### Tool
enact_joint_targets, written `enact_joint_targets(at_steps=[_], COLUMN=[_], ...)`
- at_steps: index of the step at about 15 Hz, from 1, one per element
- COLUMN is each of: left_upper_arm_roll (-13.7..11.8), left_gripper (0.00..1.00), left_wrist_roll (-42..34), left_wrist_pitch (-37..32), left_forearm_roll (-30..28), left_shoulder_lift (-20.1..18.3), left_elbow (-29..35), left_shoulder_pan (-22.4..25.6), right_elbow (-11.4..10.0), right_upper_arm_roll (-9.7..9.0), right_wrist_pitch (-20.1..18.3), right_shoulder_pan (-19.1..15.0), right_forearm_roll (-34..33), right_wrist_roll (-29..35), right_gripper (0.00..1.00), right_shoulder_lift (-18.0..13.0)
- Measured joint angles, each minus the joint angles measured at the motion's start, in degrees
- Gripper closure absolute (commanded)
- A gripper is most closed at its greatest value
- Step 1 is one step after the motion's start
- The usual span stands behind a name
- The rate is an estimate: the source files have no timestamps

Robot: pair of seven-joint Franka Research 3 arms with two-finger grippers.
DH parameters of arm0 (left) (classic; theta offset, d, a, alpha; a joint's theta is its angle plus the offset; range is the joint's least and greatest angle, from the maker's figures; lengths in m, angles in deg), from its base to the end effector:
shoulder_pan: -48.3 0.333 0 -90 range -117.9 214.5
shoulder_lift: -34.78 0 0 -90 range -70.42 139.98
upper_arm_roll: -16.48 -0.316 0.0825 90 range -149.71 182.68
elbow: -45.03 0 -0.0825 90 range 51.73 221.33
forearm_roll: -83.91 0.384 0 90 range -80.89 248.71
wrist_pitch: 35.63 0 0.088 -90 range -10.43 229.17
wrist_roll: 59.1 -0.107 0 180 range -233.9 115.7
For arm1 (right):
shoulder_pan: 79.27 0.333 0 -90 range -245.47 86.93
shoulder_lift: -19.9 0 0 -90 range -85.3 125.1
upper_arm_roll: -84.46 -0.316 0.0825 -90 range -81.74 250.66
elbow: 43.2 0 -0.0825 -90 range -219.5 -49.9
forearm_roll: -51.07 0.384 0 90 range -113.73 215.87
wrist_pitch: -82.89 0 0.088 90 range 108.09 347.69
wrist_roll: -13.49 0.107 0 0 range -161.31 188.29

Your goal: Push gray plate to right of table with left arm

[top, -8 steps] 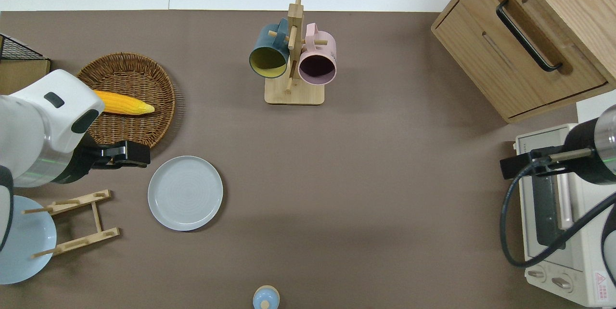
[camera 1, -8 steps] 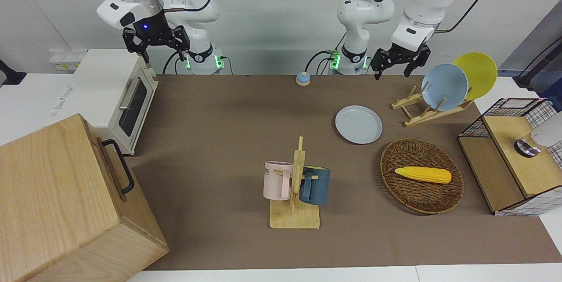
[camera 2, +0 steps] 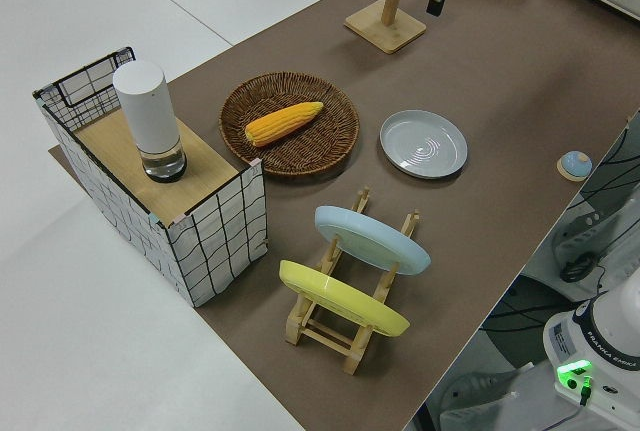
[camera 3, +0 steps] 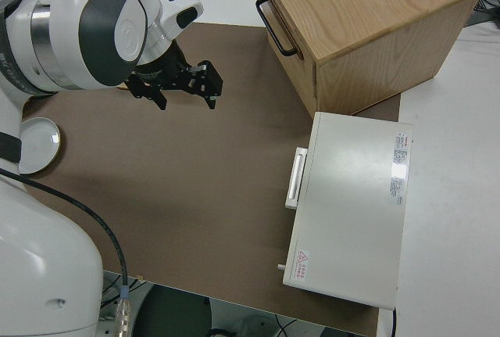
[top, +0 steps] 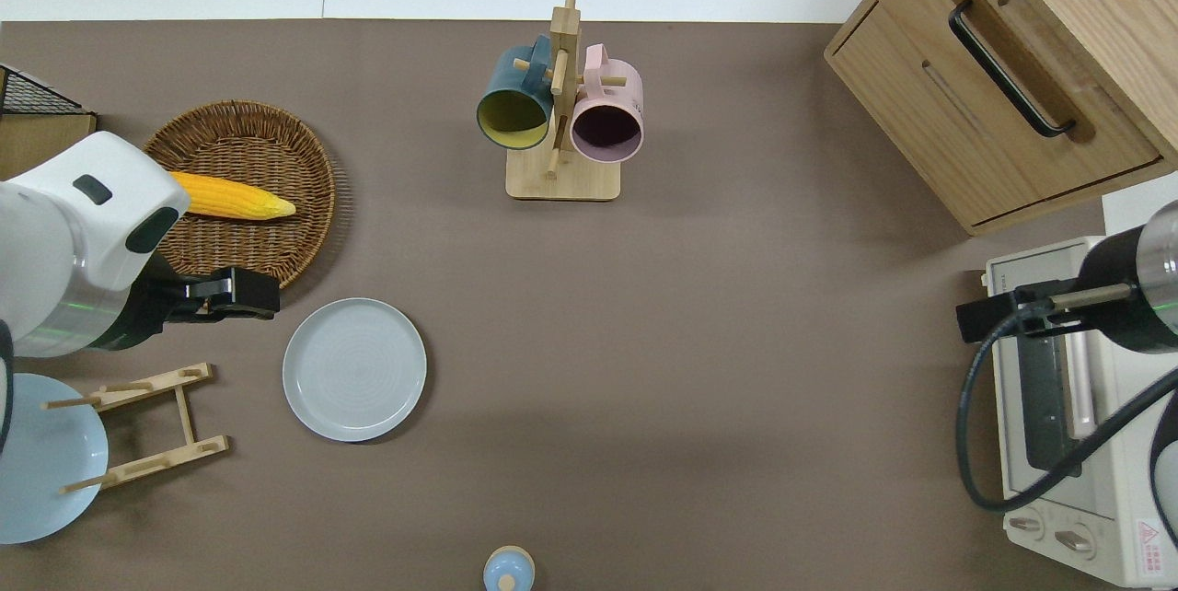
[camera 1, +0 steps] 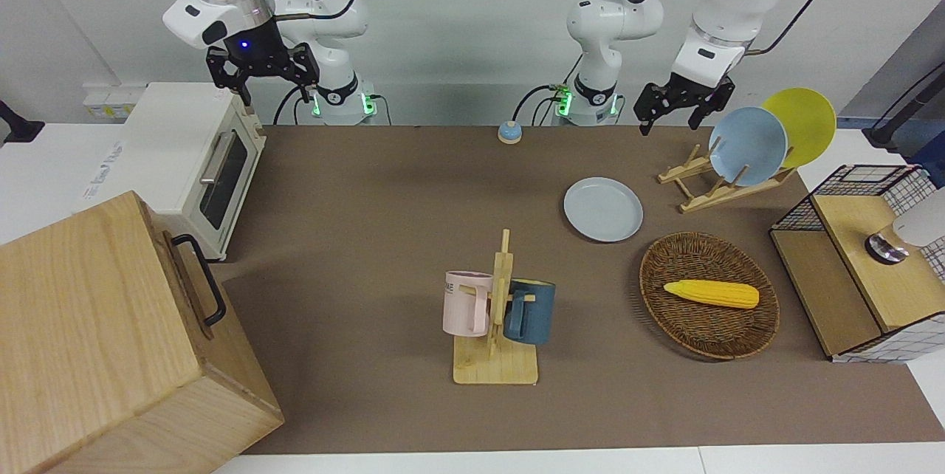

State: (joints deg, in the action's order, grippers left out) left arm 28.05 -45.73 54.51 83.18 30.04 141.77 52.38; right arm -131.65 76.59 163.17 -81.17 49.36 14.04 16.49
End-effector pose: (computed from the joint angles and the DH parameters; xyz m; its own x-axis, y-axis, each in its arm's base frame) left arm 0.5225 -0.0744 0.6130 0.9941 0.1038 -0.0323 0.1034 -0.9946 -0.0116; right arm 0.5153 0.0528 0.6546 0.9926 0.0882 -0.0831 0.0916 -0.9950 0.0387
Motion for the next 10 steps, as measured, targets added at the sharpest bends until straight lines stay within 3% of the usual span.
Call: enact_joint_targets(at_steps=[10], left_upper_arm_roll=[-0.96], left_gripper=[0.00], left_wrist_roll=[0.00], left_wrist_pitch=[0.36], left_forearm_roll=[0.00], left_shoulder_lift=[0.04], left_elbow=[3.66], left_shoulder_pan=[0.00], right_elbow=[0.00], right_upper_arm_roll=[0.00], right_wrist_pitch=[0.00], right_shoulder_pan=[0.00], right_forearm_roll=[0.00], right_wrist_roll=[0.00], right_gripper=[0.005], right_shoulder_lift=[0.00])
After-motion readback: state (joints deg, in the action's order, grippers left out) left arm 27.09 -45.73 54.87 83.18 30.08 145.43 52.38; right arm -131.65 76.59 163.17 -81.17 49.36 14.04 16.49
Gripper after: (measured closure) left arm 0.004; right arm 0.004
